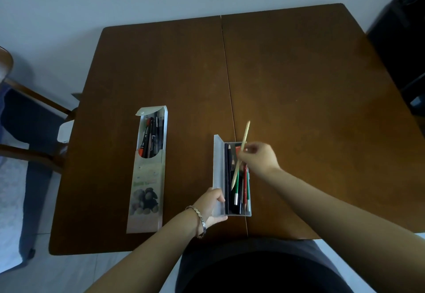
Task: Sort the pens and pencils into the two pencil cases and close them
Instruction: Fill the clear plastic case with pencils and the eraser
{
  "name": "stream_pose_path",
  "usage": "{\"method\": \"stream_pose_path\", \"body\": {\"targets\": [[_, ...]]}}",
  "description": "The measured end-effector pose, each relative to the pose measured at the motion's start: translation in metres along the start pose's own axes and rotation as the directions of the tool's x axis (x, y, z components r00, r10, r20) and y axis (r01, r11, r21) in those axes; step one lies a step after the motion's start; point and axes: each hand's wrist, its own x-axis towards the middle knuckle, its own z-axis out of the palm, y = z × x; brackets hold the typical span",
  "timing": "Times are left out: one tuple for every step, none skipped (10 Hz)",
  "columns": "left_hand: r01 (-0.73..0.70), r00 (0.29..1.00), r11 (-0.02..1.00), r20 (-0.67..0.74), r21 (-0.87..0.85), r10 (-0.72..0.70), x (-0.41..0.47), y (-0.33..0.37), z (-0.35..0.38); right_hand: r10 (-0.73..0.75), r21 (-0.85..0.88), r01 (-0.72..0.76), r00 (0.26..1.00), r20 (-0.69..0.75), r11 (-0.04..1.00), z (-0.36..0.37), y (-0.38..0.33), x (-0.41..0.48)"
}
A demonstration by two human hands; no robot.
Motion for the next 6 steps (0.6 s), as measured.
{"method": "stream_pose_path", "body": {"targets": [[-0.053, 0.973, 0.987, 0.231, 0.149, 0.018, -0.002, -0.004, 0.004, -0.323, -0.033, 0.321, 0.938, -0.127, 0.946, -0.027, -0.007, -0.004], [0.02, 0.975, 0.996, 0.221, 0.082, -0.038, -0.013, -0.003, 0.011, -0.731, -0.4, 0.695, 0.677, 0.083, 0.598, -0.039, 0.009, -0.007], [0.0, 0.979, 0.99, 0.2, 0.139, -0.028, -0.003, -0.003, 0.016, -0.733, -0.535, 0.801, 0.531, 0.426, 0.27, -0.029, 0.04, -0.004], [0.037, 0.983, 0.966, 0.164, 0.255, -0.081, 0.004, 0.006, 0.027, -0.629, -0.595, 0.785, 0.552, 0.548, 0.17, -0.007, 0.062, 0.0], [0.057, 0.998, 0.98, -0.044, 0.193, -0.05, 0.014, 0.009, 0.037, -0.629, -0.578, 0.801, 0.532, 0.566, 0.157, 0.01, 0.07, 0.001], [0.044, 0.995, 0.947, -0.103, 0.319, -0.012, 0.021, 0.007, 0.036, -0.569, -0.636, 0.763, 0.576, 0.587, 0.117, 0.01, 0.065, -0.009]]}}
